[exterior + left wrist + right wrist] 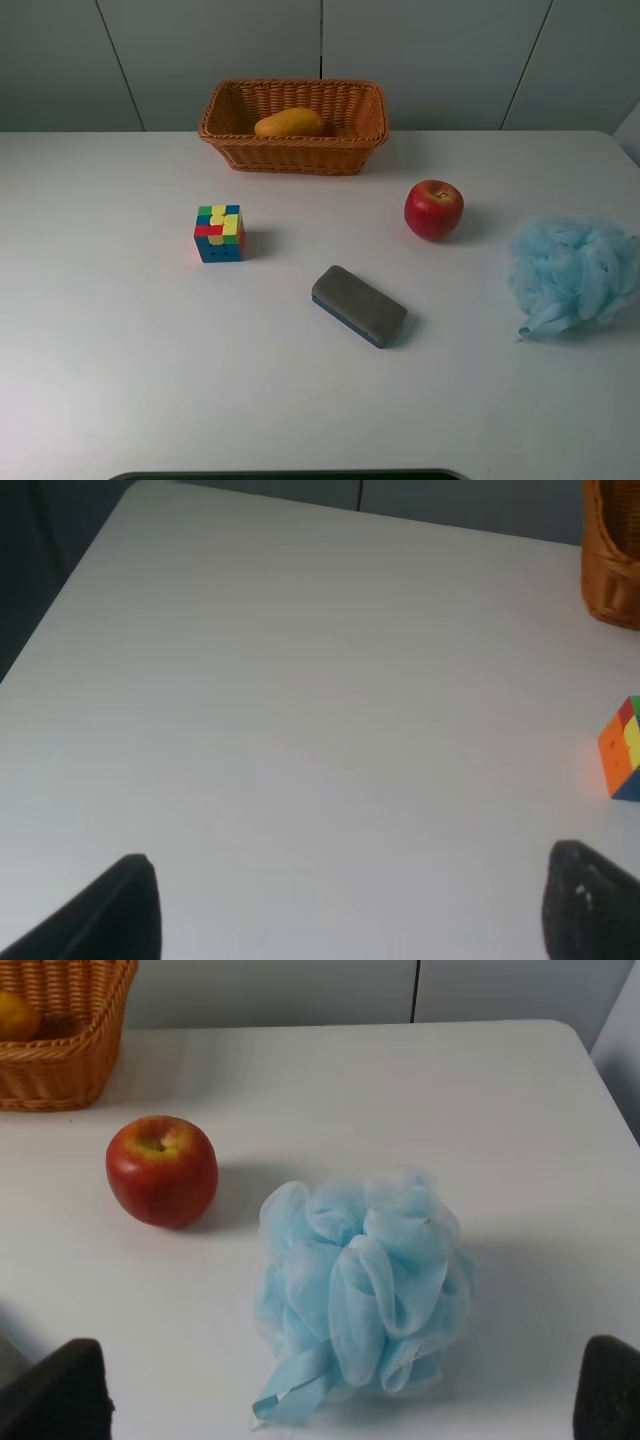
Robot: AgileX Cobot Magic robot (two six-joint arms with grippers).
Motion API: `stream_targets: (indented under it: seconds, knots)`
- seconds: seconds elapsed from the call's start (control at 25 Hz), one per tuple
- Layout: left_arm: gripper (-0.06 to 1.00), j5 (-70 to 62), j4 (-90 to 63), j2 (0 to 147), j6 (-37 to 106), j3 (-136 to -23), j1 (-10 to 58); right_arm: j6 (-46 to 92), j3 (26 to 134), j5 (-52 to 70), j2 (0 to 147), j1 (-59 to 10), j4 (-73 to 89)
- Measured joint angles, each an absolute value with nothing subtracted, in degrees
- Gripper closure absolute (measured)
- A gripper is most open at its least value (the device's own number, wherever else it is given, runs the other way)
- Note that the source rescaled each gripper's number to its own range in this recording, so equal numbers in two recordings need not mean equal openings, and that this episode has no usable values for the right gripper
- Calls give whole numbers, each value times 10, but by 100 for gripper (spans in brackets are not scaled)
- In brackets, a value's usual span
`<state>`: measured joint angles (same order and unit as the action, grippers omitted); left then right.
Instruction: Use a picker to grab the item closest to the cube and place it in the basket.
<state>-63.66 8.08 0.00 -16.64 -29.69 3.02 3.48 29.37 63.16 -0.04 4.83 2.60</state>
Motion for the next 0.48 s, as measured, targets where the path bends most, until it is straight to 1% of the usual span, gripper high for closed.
stream_targets:
  seconds: [0.48]
  knots:
    - [-5, -632, 81, 0, -128, -297, 30, 35, 294, 632, 0, 48, 26]
